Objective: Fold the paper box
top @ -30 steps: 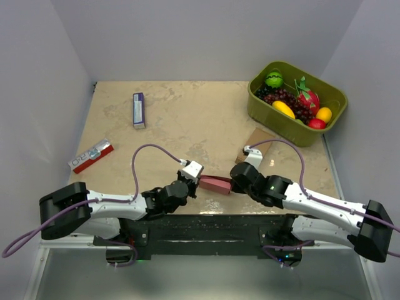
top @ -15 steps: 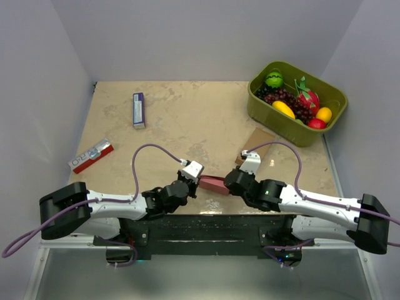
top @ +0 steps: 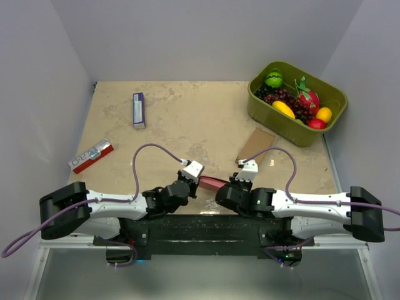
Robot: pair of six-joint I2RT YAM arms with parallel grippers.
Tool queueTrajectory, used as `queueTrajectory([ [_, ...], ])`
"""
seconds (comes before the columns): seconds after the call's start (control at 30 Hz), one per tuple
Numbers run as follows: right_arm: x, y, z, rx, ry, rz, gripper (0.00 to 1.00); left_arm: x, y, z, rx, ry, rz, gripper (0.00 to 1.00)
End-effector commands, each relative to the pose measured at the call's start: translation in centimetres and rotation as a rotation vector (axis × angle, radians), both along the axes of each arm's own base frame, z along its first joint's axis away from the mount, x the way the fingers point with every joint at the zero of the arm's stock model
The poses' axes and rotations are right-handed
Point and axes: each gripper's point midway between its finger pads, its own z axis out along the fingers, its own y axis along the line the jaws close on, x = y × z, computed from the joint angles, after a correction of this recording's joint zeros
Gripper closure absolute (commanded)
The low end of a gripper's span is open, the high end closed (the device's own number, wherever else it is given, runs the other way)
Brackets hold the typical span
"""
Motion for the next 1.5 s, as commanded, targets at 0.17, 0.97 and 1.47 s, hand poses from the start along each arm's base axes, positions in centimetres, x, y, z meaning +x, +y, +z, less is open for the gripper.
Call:
queueTrajectory([
  [0.17,-3.6,1.6,-0.9,0.047,0.142,0.057,0.93,-3.3,0.1,-4.6,0.159,0.163,-0.114,1.0],
  [0.97,-2.9,-0.1,6.2,0.258,0.034,0.021,0.34,-3.2,0.0,-4.7,0.211,0.158,-0.131,1.0],
  [1.47,-0.6,-1.6,4.8,0.303,-0.023,-0.134,0.46,-3.4,0.0,-4.6,0.204,0.161,-0.138,1.0],
])
